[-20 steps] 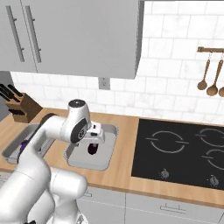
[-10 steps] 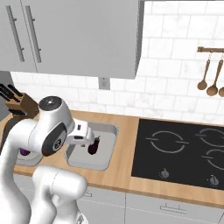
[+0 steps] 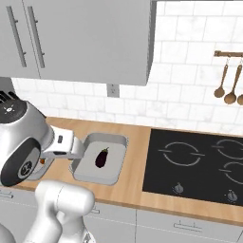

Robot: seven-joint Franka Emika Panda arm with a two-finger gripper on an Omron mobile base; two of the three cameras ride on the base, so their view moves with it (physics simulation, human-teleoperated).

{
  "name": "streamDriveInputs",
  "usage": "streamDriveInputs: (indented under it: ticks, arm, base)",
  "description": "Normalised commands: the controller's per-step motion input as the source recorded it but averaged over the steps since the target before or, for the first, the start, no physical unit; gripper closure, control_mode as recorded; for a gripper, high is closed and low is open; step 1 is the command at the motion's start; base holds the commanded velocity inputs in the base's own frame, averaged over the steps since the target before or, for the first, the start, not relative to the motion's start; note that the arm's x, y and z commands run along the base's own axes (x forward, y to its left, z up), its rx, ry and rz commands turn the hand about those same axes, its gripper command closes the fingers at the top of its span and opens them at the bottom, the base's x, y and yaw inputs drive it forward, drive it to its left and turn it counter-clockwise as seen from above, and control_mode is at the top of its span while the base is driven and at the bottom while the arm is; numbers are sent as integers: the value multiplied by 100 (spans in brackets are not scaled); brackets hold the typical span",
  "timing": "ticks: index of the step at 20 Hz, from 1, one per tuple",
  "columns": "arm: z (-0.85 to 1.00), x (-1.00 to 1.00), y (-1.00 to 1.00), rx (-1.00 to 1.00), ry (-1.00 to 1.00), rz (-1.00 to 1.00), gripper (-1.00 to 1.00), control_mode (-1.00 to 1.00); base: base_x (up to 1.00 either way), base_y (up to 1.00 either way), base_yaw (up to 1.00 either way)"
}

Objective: Place one eggplant and one chicken drumstick in each tupperware on the nearby counter, to pack two identical lunches.

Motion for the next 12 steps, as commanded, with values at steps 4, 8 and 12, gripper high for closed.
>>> streamDriveInputs:
  ticks: [4,8,12]
  arm:
    - [0,0,0,0,0,0,-100,-100]
    - [0,-6,0,0,-1,0,-100,100]
    - [0,0,0,0,0,0,-100,100]
  base:
    - [0,0,0]
    - [-45,0,1]
    - [-100,0,5]
